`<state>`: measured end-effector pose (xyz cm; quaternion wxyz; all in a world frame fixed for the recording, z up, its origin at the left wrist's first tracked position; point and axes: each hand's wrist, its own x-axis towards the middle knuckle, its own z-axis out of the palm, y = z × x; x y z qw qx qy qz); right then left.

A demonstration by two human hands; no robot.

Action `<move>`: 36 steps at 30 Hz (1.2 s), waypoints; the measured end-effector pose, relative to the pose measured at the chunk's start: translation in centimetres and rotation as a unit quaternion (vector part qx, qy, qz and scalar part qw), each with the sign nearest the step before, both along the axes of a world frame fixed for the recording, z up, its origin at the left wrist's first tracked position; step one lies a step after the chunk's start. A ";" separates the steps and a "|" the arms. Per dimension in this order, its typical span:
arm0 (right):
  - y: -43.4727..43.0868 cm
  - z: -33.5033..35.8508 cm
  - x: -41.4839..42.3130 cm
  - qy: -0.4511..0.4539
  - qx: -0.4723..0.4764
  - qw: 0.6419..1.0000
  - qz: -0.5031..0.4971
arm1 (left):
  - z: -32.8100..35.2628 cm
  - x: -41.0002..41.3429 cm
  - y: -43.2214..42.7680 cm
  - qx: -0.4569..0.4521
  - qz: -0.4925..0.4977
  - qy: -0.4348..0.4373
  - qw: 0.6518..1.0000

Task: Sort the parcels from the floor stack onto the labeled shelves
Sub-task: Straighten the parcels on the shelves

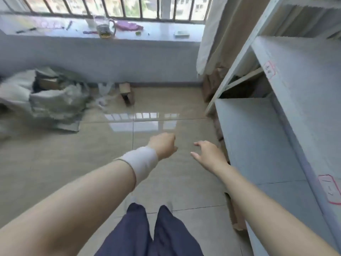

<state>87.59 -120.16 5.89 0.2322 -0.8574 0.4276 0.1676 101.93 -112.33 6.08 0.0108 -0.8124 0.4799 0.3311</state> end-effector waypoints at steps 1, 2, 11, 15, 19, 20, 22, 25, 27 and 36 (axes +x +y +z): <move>2.1 -1.4 0.5 0.011 0.013 1.000 0.021 | -1.3 0.4 2.6 0.018 0.046 0.021 0.999; 4.2 -2.6 1.1 0.021 0.028 0.999 0.042 | -2.5 0.7 5.2 0.031 0.086 0.038 0.995; 22.6 -9.0 7.4 0.134 0.094 0.960 0.226 | -10.1 0.1 29.4 0.080 0.361 0.114 0.922; 29.6 -10.0 10.9 0.170 0.075 0.922 0.341 | -11.1 -0.4 39.7 0.084 0.493 0.127 0.857; 36.0 -10.3 14.3 0.150 0.063 0.886 0.434 | -11.5 -1.0 47.4 0.080 0.610 0.132 0.777; 37.5 -10.3 15.2 0.146 0.063 0.876 0.454 | -11.5 -1.1 48.8 0.073 0.636 0.135 0.757; 40.4 -10.1 17.2 0.144 0.063 0.859 0.488 | -11.5 -1.2 51.2 0.054 0.678 0.139 0.719; 44.5 -9.7 20.5 0.145 0.056 0.827 0.540 | -11.2 -0.7 54.1 0.040 0.725 0.133 0.674; 47.0 -9.3 23.2 0.133 0.048 0.808 0.572 | -10.6 0.6 55.7 0.029 0.748 0.121 0.652; 58.4 -6.0 35.1 0.056 0.014 0.722 0.690 | -5.7 10.9 63.5 -0.024 0.819 0.020 0.573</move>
